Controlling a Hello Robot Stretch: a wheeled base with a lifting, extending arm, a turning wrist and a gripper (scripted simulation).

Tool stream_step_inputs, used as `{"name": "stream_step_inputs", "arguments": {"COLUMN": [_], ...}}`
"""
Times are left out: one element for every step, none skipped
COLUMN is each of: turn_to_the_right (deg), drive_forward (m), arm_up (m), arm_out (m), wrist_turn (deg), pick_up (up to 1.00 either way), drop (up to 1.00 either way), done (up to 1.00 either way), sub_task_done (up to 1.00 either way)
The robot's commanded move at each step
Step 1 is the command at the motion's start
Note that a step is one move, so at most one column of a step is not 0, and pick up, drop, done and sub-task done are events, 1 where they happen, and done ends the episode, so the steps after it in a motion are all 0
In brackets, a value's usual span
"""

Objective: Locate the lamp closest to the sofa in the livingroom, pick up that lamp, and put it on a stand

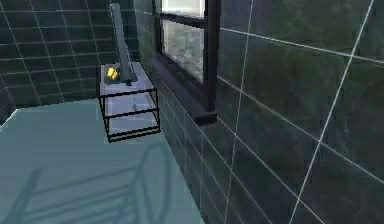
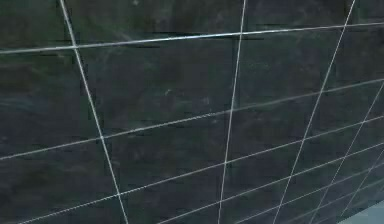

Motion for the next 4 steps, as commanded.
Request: {"name": "stream_step_inputs", "arguments": {"turn_to_the_right": [42.0,0.0,-45.0,-21.0], "drive_forward": [0.00,0.05,0.00,0.00], "arm_up": [0.00,0.00,0.00,0.00], "arm_out": [0.00,0.00,0.00,0.00], "wrist_turn": [0.0,0.0,0.0,0.0], "pick_up": [0.00,0.00,0.00,0.00], "drop": [0.00,0.00,0.00,0.00], "done": [0.00,0.00,0.00,0.00], "sub_task_done": [0.00,0.00,0.00,0.00]}}
